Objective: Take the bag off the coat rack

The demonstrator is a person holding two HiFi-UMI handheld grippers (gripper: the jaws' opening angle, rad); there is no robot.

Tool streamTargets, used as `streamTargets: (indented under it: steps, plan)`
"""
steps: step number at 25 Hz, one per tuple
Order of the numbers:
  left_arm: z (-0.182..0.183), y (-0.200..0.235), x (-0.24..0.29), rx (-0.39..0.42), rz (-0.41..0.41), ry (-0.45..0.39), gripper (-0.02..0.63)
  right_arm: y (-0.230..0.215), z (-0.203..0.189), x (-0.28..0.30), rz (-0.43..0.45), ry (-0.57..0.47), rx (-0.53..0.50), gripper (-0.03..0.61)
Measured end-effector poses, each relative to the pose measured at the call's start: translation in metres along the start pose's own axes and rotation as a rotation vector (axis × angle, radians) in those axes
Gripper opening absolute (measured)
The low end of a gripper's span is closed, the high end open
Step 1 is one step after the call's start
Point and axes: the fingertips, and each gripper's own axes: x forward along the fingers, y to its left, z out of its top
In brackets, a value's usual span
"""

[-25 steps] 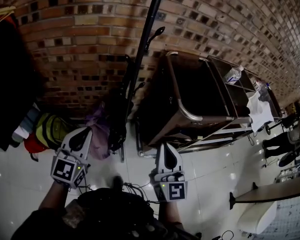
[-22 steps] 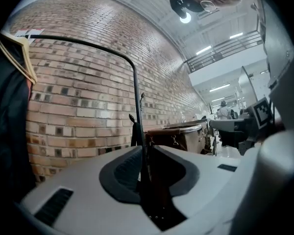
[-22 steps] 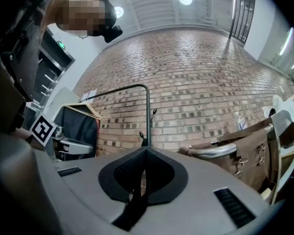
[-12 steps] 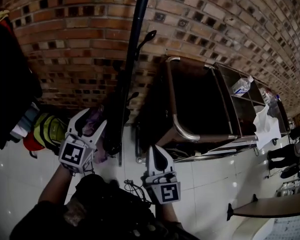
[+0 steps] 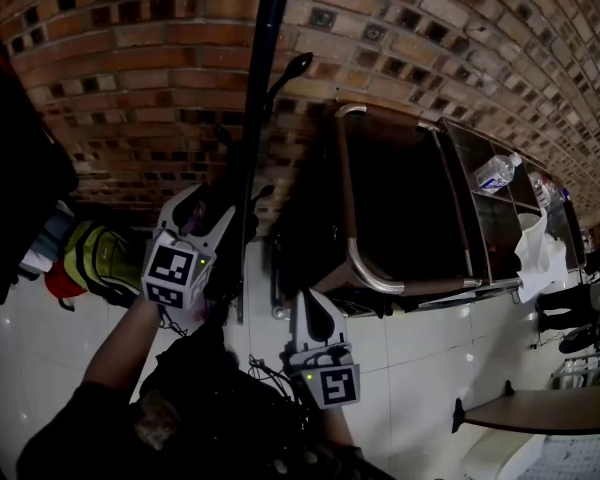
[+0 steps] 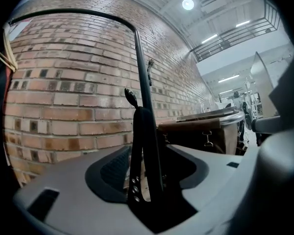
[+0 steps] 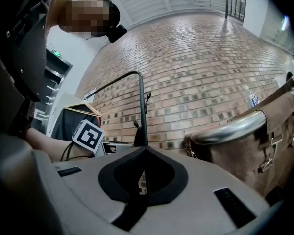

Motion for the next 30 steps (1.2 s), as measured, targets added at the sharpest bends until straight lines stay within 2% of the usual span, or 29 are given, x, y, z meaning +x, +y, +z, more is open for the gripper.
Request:
streamTargets:
  steps: [4,9,12,14,15,16,17,22,30]
  plan:
    - [-0.005,0.005,0.027,-0.034,-0.019,-0.001,0.275,-0.014,-0.002,0.012,-0.031,0.007,0.012,0.007]
    - [-0.006,0.007,0.049,-0.022,-0.047,-0.028,0.275,-0.023,-0.007,0.035,-0.036,0.014,0.003,0.006]
    - [-0.006,0.003,0.054,-0.01,-0.087,-0.03,0.239,-0.025,-0.008,0.049,-0.038,0.012,0.0,0.006]
    - [-0.005,0.0,0.052,0.018,-0.094,-0.038,0.193,-0.027,-0.009,0.055,-0.039,0.016,0.001,0.006]
    - [-0.005,0.0,0.051,0.028,-0.091,-0.045,0.15,-0.029,-0.01,0.057,-0.04,0.017,0.002,0.006]
    - [-0.005,-0.001,0.05,0.029,-0.085,-0.053,0.074,-0.03,-0.012,0.059,-0.04,0.018,0.005,0.006]
    - [-0.006,0.0,0.05,0.022,-0.084,-0.058,0.048,-0.031,-0.013,0.06,-0.041,0.02,0.007,0.006]
    - [-0.002,-0.002,0.052,-0.058,-0.167,-0.047,0.026,-0.033,-0.021,0.063,-0.042,0.031,0.029,0.006]
    - [0.006,-0.01,0.038,-0.201,-0.268,-0.036,0.021,-0.031,-0.022,0.065,-0.039,0.037,0.031,0.007]
